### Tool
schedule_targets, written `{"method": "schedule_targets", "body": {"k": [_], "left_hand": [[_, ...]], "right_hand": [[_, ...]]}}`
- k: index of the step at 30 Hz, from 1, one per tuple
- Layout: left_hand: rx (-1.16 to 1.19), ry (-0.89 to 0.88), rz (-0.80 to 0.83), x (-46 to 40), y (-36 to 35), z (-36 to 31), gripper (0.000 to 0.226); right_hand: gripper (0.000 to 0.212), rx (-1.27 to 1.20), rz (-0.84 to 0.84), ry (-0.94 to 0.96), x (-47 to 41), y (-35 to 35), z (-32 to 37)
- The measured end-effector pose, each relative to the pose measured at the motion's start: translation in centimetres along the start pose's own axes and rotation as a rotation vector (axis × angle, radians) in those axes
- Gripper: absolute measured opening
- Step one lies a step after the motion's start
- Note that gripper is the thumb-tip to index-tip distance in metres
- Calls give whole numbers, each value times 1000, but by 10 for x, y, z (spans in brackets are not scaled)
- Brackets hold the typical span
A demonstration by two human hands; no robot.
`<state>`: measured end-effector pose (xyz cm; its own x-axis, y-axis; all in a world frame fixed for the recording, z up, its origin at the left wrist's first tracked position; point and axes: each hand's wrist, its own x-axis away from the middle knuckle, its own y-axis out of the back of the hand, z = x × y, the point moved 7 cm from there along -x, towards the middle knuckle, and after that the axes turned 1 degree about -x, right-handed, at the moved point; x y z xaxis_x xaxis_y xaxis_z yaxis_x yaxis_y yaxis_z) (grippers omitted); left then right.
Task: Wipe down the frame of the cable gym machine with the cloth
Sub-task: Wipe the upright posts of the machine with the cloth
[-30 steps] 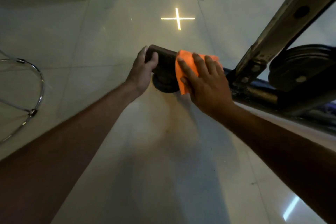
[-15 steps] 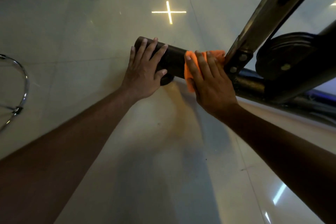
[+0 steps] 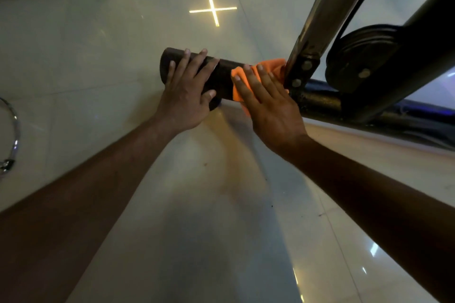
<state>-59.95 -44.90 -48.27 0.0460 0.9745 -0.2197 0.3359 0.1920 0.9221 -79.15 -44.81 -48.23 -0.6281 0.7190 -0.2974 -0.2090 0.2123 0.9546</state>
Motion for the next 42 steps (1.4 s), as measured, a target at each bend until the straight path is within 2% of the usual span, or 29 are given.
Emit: {"method": "schedule_targets", "body": {"k": [5, 9, 13, 17, 21, 24, 28, 31, 33, 35, 38, 40, 42], "left_hand": [[125, 32, -7, 15, -3, -20, 70], [213, -1, -10, 38, -2, -47, 60], [207, -80, 30, 59, -9, -86, 60], [223, -146, 50, 65, -18, -130, 58], [217, -263, 42, 60, -26, -181, 55], [200, -360, 48, 54, -34, -221, 55], [133, -513, 23, 41, -43, -274, 52], [13, -627, -26, 32, -49, -312, 49], [-122, -666, -95, 21, -50, -330, 50], [-304, -667, -135, 9, -59, -345, 59], [-577, -658, -201, -4, -78, -347, 76], [-595, -671, -247, -9, -85, -340, 83], [-534, -670, -289, -12, -83, -334, 84]], "right_hand": [[62, -269, 14, -29, 17, 22, -3], [59, -489, 7, -82, 42, 40, -7], [52, -547, -20, -136, 79, 60, -23], [48, -581, -76, -280, 129, 72, -57], [42, -606, -200, -395, 182, 87, -90], [39, -575, -223, -456, 217, 93, -113], [50, -502, -216, -542, 241, 98, -151], [59, -395, -262, -594, 239, 108, -184], [56, -335, -311, -592, 223, 111, -200], [56, -254, -254, -574, 205, 99, -211], [67, -63, -120, -475, 194, 64, -211], [70, 27, -86, -421, 201, 55, -222], [68, 28, -89, -460, 207, 57, -239]]}}
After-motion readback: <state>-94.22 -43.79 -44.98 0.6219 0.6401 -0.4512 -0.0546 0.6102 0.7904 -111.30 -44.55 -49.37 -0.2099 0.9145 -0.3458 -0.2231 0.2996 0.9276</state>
